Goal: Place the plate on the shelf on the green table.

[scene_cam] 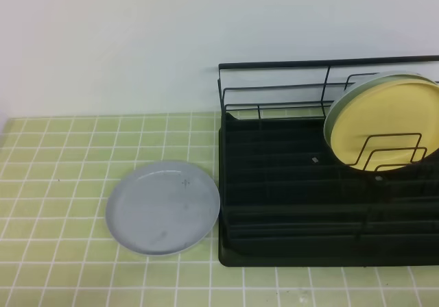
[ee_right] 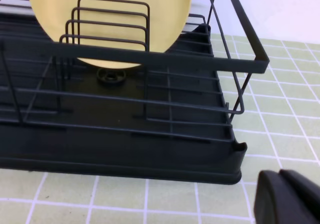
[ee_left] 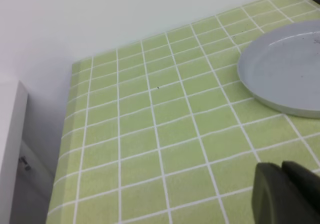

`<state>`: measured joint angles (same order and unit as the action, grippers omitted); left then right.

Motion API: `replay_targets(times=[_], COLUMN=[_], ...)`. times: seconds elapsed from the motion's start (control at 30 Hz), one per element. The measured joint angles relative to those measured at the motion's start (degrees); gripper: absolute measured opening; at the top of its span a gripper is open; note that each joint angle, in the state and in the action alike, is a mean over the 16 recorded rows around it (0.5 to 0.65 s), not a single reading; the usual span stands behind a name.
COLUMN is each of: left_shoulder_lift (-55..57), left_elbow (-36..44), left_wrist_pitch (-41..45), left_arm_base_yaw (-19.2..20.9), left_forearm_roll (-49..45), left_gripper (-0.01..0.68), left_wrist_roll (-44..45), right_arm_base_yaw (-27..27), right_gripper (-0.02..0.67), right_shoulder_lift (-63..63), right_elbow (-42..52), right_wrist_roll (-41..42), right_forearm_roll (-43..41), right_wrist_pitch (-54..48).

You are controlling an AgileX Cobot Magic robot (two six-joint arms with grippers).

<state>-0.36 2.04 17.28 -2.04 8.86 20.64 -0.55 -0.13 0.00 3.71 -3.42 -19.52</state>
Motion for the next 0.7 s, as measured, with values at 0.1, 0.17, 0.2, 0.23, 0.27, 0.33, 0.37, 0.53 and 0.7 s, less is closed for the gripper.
replay_targets(times=[0.1, 0.17, 0.2, 0.23, 0.27, 0.33, 0.37, 0.53, 0.7], left_shoulder_lift=[-0.07, -0.04, -0.02, -0.01, -0.08, -0.08, -0.16, -0.16, -0.23], left_elbow=[-0.18, -0.30, -0.42, -0.39, -0.37, -0.37, -0.37, -0.49, -0.49], left_wrist_pitch=[0.00, -0.11, -0.23, -0.41, -0.65, -1.44, -1.94, -5.48, -10.09], left_arm_base_yaw=[0.00, 0.00, 0.00, 0.00, 0.00, 0.00, 0.01, 0.01, 0.01], left_forearm_roll=[0.01, 0.01, 0.02, 0.01, 0.00, -0.01, 0.01, 0.09, 0.16], left_gripper=[0.000, 0.000, 0.000, 0.000, 0.000, 0.000, 0.000, 0.000, 0.000], left_wrist_roll=[0.01, 0.07, 0.10, 0.12, 0.13, 0.18, 0.21, 0.33, 0.40], right_arm_base_yaw=[0.00, 0.00, 0.00, 0.00, 0.00, 0.00, 0.00, 0.00, 0.00], right_gripper=[-0.003, -0.003, -0.003, -0.003, -0.003, -0.003, -0.003, -0.003, -0.003], right_shoulder_lift=[0.00, 0.00, 0.00, 0.00, 0.00, 0.00, 0.00, 0.00, 0.00], right_elbow=[0.00, 0.00, 0.00, 0.00, 0.00, 0.00, 0.00, 0.00, 0.00], right_wrist_roll=[0.00, 0.00, 0.00, 0.00, 0.00, 0.00, 0.00, 0.00, 0.00], right_forearm_roll=[0.00, 0.00, 0.00, 0.00, 0.00, 0.00, 0.00, 0.00, 0.00], right_wrist_pitch=[0.00, 0.00, 0.00, 0.00, 0.00, 0.00, 0.00, 0.00, 0.00])
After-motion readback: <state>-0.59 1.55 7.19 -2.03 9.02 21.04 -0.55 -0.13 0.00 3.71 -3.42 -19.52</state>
